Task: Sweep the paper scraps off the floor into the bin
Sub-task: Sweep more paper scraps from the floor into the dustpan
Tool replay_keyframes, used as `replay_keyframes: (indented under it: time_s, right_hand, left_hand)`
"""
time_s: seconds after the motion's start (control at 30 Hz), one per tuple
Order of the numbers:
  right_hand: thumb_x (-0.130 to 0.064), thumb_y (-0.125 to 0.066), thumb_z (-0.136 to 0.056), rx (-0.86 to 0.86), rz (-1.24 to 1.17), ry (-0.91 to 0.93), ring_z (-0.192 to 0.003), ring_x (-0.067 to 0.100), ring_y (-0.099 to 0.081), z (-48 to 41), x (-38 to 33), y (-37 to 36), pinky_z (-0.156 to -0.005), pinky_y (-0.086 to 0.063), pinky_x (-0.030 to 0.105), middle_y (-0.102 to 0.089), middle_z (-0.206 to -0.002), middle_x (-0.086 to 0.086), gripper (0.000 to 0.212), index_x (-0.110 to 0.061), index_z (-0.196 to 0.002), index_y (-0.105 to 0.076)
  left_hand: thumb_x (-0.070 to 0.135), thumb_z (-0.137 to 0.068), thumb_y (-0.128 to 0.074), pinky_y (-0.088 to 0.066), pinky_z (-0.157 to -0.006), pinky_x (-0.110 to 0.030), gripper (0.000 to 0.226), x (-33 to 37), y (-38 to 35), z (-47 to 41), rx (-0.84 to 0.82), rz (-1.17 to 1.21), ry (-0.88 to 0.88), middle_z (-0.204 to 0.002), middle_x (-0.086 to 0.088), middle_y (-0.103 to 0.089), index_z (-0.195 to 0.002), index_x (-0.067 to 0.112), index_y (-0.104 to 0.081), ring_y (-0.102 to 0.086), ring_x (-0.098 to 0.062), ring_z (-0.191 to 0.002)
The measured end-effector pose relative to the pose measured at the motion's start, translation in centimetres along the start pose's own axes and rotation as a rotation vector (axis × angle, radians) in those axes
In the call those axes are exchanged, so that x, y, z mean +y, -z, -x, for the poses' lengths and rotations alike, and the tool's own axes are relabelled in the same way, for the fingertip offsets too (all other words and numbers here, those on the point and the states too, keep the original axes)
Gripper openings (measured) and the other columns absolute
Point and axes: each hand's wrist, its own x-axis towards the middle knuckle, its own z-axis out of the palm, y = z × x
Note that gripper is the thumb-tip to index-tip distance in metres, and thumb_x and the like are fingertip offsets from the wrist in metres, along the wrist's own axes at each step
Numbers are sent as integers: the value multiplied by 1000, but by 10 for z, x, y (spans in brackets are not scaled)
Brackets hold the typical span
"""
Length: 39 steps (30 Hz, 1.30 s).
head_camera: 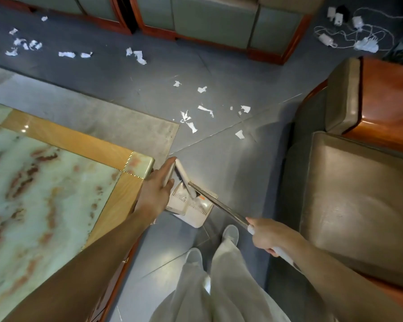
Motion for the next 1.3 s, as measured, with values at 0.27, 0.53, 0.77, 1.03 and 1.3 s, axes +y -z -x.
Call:
replay_keyframes:
  time_s: [0.27, 0.53, 0.77, 1.03, 1.3]
  right_hand:
    - [-15, -39, -101, 128, 11, 80, -72, 9, -51, -13, 24, 83, -53, -39, 16, -52, -134, 11, 50, -20, -149, -27]
    - [-11, -39, -98, 293, -19, 31, -95, 28, -63, -113, 73, 274, -73, -52, 27, -53, -133, 16, 55, -16, -150, -25]
    - [-16, -43, -101, 334, 76, -34, -91, 29, -62, -201, 115, 432, -68, -45, 28, -61, -109, 15, 41, -10, -141, -39]
    - [-12, -46, -99, 232, 41, -90, -84, 25, -64, -259, 117, 505, -66, -54, 29, -60, -111, 17, 42, -11, -141, -43]
    - [-14, -38, -99, -51, 56, -63, -53, 11, -47, -225, 137, 462, -38, -37, 18, -57, -97, 6, 60, -34, -152, -18]
  left_hand:
    - [7, -97, -51, -26, -98, -13, 57, 45, -6, -60, -61, 133, -51, -148, 7, -39, -128, 54, -38, -35, -8, -132]
    - [4, -94, -55, -24, -93, -5, 54, 144, -62, -185, 55, 104, -44, -137, 4, -50, -140, 30, -44, -44, -7, -120]
    - [3, -92, -57, -30, -98, -17, 60, 216, -98, -284, 0, 98, 16, -136, -2, -53, -133, 46, -45, -48, -19, -125]
    - [9, -96, -52, -26, -96, -15, 55, 268, -129, -335, 74, 35, 107, -146, 3, -44, -142, 36, -38, -43, -20, -130]
    - [8, -97, -50, -34, -94, -20, 54, 298, -144, -361, 99, 57, 109, -141, -3, -49, -143, 33, -38, -48, -24, -125]
